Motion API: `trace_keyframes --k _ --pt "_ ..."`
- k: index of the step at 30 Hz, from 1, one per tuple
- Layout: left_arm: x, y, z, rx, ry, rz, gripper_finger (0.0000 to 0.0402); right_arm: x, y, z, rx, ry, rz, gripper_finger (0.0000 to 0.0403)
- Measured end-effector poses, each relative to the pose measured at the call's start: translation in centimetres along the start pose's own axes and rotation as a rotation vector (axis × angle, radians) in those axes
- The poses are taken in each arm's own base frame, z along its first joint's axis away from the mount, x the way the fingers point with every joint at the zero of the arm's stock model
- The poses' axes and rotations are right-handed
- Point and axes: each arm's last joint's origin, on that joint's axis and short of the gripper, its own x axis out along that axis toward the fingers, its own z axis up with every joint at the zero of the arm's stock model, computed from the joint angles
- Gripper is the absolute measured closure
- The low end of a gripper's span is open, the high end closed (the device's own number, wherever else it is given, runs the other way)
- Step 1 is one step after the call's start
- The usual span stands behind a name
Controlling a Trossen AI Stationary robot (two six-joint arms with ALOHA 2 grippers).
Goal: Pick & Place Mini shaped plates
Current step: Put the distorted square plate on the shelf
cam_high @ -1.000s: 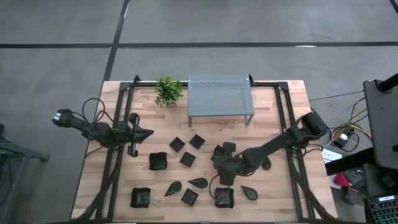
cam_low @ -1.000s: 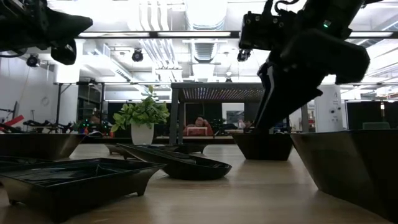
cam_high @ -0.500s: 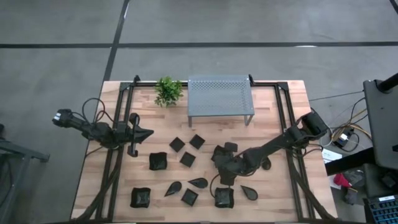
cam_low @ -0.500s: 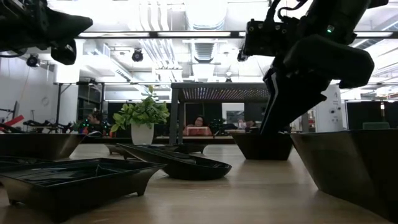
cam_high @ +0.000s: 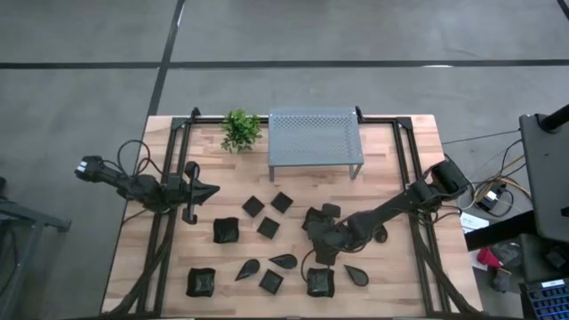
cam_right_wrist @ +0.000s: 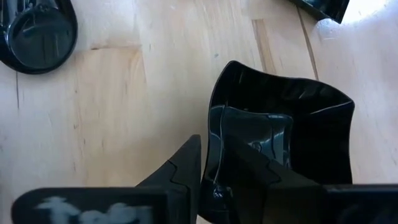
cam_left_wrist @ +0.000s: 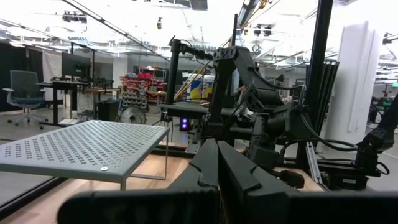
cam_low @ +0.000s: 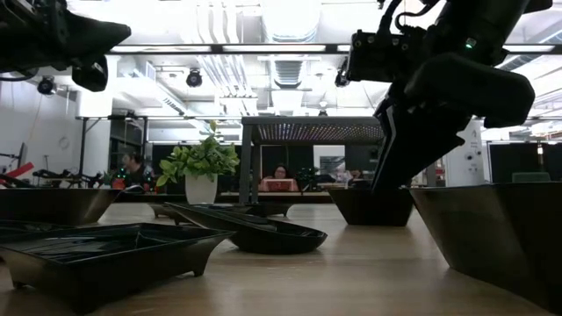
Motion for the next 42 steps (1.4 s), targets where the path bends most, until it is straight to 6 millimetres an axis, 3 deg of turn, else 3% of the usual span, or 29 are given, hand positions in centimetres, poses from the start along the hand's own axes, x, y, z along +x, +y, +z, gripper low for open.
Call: trace_keyframes --k 9,21,29,42 --pt "0.0 0.0 0.0 0.0 0.0 0.0 0.0401 0.1 -0.1 -0.3 -0.003 0.007 -0.005 0.034" --pt "0.0 0.0 0.0 0.0 0.0 0.001 0.0401 0.1 -0.1 -0.5 -0.015 0.011 -0.014 0.0392" --pt "0.0 0.0 0.0 -0.001 -0.001 0.0 0.0401 -1.0 0.5 1.4 -0.081 -0.021 -0.001 0.0394" --pt "0.0 0.0 0.0 0.0 0.0 0.0 0.0401 -5.1 0.7 5.4 -0.281 -0.045 -0.054 0.0394"
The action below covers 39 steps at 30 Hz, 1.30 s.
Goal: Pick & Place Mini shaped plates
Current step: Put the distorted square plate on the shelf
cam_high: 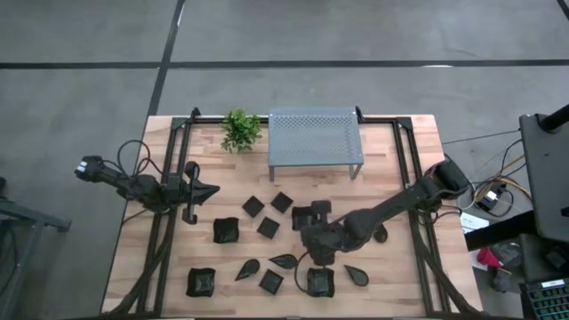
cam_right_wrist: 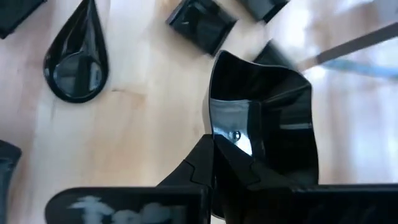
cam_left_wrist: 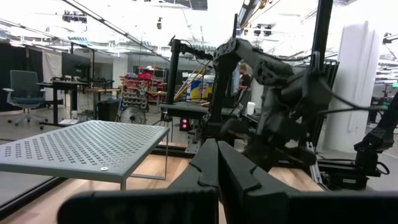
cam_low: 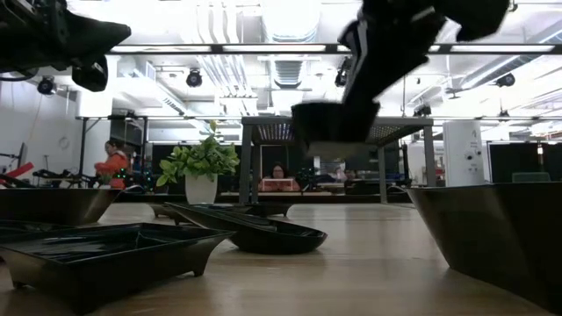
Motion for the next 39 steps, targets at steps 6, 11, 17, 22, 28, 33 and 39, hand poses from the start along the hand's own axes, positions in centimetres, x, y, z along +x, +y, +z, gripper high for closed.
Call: trace_keyframes --k 6,11,17,22,28,33,39 --pt "0.0 0.0 0.0 0.0 0.0 0.0 0.0401 -1.8 -1.3 0.9 -0.06 -0.049 -0.067 0.0394" --pt "0.0 0.0 0.0 0.0 0.0 0.0 0.0401 -3.6 -3.2 1.0 -0.083 -0.09 -0.158 0.0394" --pt "0.0 0.0 0.0 0.001 0.001 0.0 0.0401 -5.6 -6.4 0.9 -0.055 -0.097 -0.186 0.0394" --pt "0.0 0.0 0.0 0.001 0.002 0.0 0.0401 -6.6 -9.5 0.3 -0.026 -0.062 -0.223 0.0394" --pt "0.0 0.0 -0.1 0.003 0.005 0.0 0.0401 -7.3 -13.8 -0.3 0.022 -0.037 -0.286 0.0394" --pt "0.0 0.0 0.0 0.002 0.005 0.0 0.0401 -7.1 -17.2 -0.9 0.065 0.002 -0.344 0.0394" --pt "0.0 0.0 0.0 0.002 0.005 0.0 0.0401 -6.3 -21.5 -2.0 0.162 0.07 -0.413 0.0394"
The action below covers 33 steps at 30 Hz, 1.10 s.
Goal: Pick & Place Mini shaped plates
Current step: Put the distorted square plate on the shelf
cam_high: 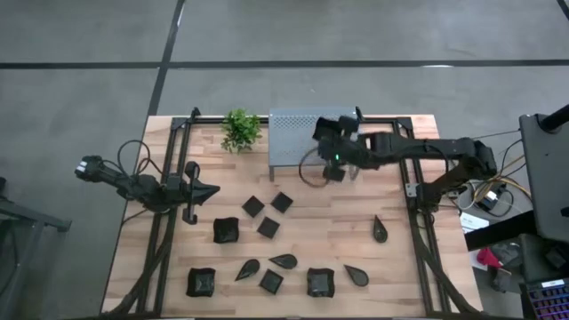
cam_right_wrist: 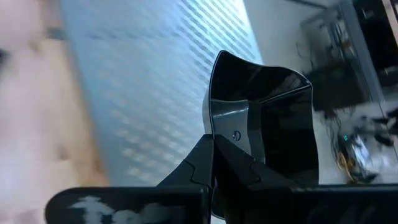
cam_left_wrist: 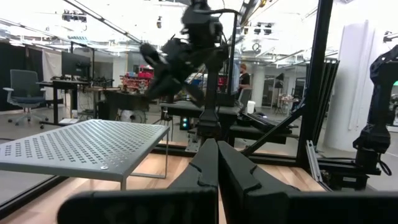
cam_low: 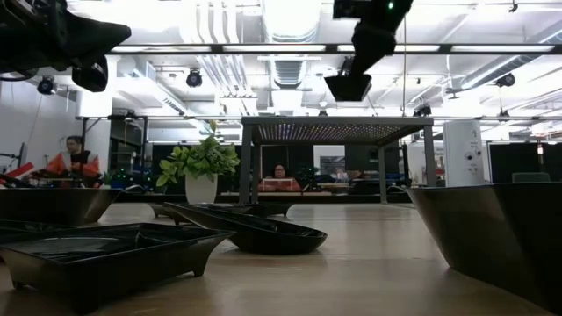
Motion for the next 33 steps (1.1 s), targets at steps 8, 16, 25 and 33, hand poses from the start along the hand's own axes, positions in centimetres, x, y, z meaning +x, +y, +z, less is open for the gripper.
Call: trace_keyframes --k 8,16,25,33 --pt "0.0 0.0 0.0 0.0 0.0 0.0 0.0401 3.0 -4.7 -1.3 0.099 0.082 0.048 0.0394" --pt "0.0 0.0 0.0 0.0 0.0 0.0 0.0401 5.1 -7.5 -2.7 0.198 0.111 0.06 0.0394" --pt "0.0 0.0 0.0 0.0 -0.001 0.0 0.0401 6.5 -7.7 -3.6 0.214 0.107 0.047 0.0394" --pt "0.0 0.0 0.0 -0.001 -0.001 0.0 0.0401 6.6 -7.7 -3.6 0.215 0.102 0.043 0.0394"
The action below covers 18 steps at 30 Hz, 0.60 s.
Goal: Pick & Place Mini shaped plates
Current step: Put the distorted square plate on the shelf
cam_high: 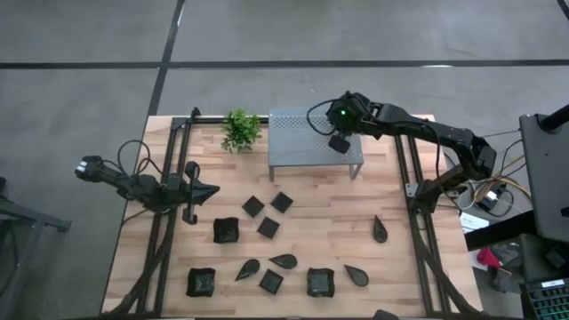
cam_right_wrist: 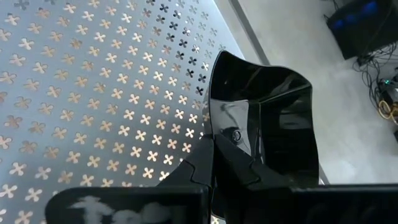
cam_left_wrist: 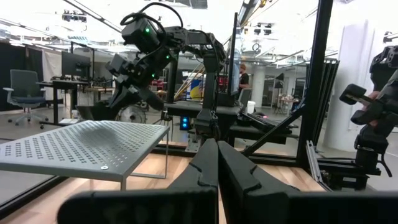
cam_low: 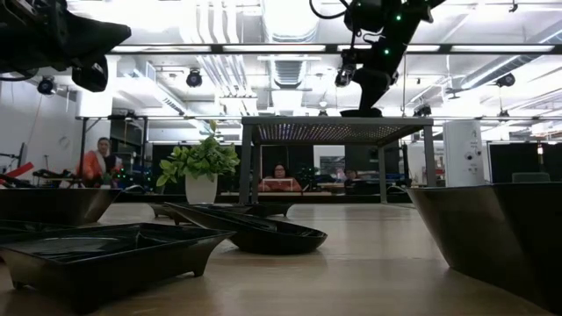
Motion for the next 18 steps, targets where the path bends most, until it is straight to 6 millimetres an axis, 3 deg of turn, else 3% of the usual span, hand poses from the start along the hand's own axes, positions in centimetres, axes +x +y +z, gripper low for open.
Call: trace_keyframes --k 18 --pt "0.0 0.0 -0.02 0.0 0.001 0.0 0.0401 0.93 0.43 -0.72 -0.007 0.013 -0.008 0.0394"
